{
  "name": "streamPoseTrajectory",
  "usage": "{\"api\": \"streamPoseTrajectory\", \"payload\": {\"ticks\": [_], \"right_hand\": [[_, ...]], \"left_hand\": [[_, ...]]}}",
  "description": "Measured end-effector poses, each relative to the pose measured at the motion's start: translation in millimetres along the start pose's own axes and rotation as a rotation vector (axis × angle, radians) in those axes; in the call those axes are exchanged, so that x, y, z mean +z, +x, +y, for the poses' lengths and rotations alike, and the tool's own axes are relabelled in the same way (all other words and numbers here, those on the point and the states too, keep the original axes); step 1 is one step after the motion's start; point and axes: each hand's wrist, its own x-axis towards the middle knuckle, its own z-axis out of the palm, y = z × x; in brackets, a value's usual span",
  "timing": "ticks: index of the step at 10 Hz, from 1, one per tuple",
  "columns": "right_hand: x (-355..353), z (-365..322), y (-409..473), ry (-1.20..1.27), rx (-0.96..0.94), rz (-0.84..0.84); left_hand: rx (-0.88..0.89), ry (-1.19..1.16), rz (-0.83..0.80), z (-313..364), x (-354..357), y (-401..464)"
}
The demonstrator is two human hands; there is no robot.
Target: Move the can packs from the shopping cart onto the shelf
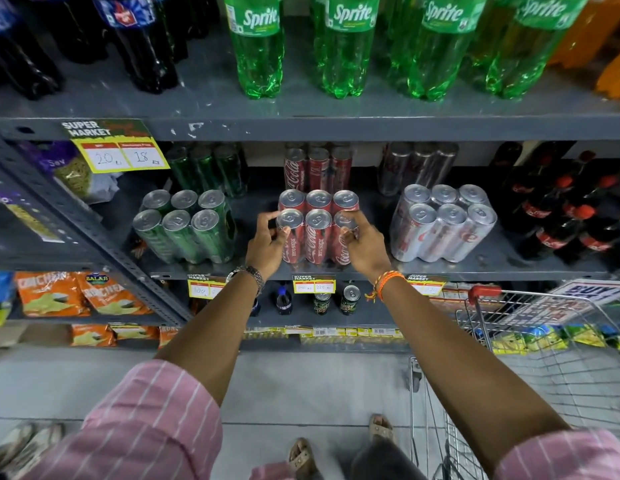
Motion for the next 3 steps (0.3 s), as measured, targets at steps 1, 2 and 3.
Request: {"api": "streamPoseTrajectory", "payload": {"ticks": [1, 2, 3], "right_hand": [[-1.4, -4.7, -1.3, 0.018, 0.032, -0.007], [-5.3, -6.6, -4.0, 0.073, 0.035, -0.041], [-20.4, -10.2, -12.6, 0.182, 0.017, 0.136]], "left_hand": [[-0.009, 0.021, -0.010, 5.6, -0.8, -5.8], [0.041, 0.082, 0.031, 14.8, -0.4, -11.2], [0.145, 0.191, 0.265, 25.8, -0.7, -22.3]]}}
